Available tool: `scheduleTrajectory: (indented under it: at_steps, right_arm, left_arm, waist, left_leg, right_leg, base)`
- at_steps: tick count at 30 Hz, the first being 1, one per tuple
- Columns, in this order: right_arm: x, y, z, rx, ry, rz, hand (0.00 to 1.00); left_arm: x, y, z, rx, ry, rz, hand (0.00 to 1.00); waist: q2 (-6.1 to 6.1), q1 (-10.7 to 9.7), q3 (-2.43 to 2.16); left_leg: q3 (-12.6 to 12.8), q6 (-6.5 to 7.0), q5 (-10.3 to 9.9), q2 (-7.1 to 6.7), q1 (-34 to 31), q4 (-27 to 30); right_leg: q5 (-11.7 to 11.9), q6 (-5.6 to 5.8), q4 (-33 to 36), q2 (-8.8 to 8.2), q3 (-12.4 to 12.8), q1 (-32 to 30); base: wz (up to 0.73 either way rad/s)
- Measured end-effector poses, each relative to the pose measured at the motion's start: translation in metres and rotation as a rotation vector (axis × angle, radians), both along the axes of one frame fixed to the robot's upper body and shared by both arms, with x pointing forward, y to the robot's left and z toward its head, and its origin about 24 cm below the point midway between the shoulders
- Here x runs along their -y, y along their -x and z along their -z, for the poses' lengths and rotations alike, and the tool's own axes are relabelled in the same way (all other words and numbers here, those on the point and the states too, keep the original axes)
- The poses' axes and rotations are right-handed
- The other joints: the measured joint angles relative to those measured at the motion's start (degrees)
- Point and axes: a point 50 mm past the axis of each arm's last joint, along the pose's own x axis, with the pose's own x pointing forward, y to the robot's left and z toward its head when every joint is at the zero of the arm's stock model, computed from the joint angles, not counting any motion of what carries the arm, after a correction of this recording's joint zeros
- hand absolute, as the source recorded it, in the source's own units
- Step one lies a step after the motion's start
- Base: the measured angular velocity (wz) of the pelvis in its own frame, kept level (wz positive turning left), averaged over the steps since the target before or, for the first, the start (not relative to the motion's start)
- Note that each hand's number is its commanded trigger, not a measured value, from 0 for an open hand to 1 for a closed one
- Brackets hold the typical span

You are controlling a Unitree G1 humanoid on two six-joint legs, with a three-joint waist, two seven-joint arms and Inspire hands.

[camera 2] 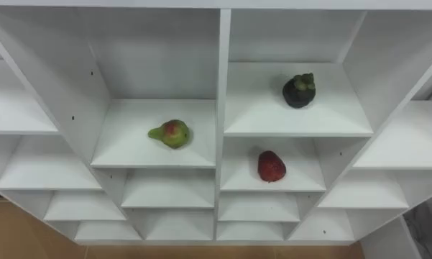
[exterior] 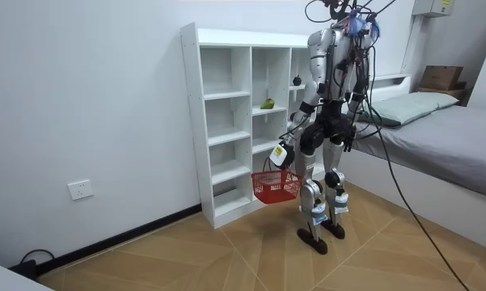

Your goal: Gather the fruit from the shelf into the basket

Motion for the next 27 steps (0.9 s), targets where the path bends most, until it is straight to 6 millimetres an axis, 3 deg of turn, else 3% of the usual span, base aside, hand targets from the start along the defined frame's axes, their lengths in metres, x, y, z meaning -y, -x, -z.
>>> scheduleTrajectory:
  at_steps: [15,27]
  right_arm:
    - [0.001,-0.003,-0.001,0.009,-0.004,-0.010,0.00]
    - [0.002,-0.005,-0.002,0.039,0.014,0.004,0.00]
  left_arm:
    - [0.004,-0.023,-0.001,0.059,0.012,0.048,1.00]
    - [0.008,-0.024,-0.001,0.065,0.022,0.072,1.00]
  waist:
    - [0.11,-0.10,0.10]
    - [0.93,-0.23,0.11]
  left_leg:
    - [-0.33,0.16,0.15,-0.31,0.43,-0.22]
    - [0.93,0.36,0.33,-0.16,1.24,-1.68]
  right_leg:
    - [0.04,0.06,-0.01,-0.19,0.76,0.26]
    - [0.33,0.32,0.05,-0.16,1.51,0.06]
  base:
    - [0.00]
    - [-0.05]
